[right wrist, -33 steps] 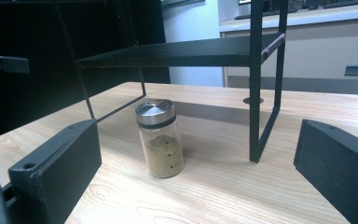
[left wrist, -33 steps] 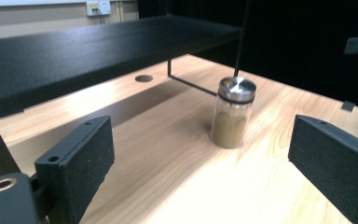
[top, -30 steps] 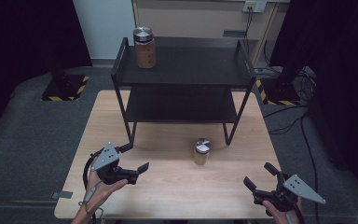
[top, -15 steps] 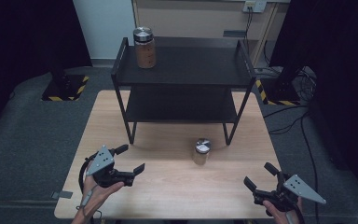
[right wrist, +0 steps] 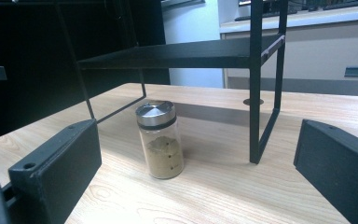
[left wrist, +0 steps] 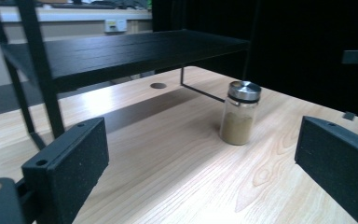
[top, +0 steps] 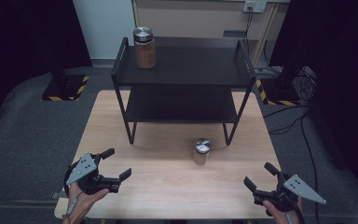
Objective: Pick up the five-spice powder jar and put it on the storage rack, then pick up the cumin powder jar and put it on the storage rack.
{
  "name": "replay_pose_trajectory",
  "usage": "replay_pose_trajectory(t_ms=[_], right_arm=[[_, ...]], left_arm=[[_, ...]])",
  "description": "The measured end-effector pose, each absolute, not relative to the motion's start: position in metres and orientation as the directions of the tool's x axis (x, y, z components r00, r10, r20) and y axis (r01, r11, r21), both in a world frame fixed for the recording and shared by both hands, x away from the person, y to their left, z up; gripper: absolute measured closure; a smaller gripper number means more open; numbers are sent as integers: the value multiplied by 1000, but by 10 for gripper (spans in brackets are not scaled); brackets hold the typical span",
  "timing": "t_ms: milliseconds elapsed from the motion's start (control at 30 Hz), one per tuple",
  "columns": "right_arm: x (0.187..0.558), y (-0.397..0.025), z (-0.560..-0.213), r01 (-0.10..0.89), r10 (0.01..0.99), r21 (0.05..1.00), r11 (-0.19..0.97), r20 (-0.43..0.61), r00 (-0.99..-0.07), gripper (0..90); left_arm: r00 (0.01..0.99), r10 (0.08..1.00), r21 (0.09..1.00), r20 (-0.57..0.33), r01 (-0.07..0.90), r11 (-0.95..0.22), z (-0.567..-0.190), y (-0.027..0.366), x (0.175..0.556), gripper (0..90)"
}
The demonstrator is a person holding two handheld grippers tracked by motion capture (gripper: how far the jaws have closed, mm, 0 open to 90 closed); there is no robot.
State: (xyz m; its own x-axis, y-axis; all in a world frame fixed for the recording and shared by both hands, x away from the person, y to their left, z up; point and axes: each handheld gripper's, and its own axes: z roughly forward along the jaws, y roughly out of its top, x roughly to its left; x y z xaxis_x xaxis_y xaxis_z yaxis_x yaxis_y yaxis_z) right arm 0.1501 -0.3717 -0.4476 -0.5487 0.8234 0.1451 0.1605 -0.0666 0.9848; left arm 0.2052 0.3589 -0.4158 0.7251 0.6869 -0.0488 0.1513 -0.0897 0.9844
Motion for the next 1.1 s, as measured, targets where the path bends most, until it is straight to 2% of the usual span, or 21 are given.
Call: replay_pose_trajectory(t_ms=[733,1100], right_arm=[[149,-371,-447,164,835,985,-61,140,-532,12],[153,-373,-445,160,811,986,-39,125,-571,10]], left_arm=[[751,659,985,-49,145,-92,-419,363,206,17],[748,662,986,-41,139,-96,-420,364,205,17]])
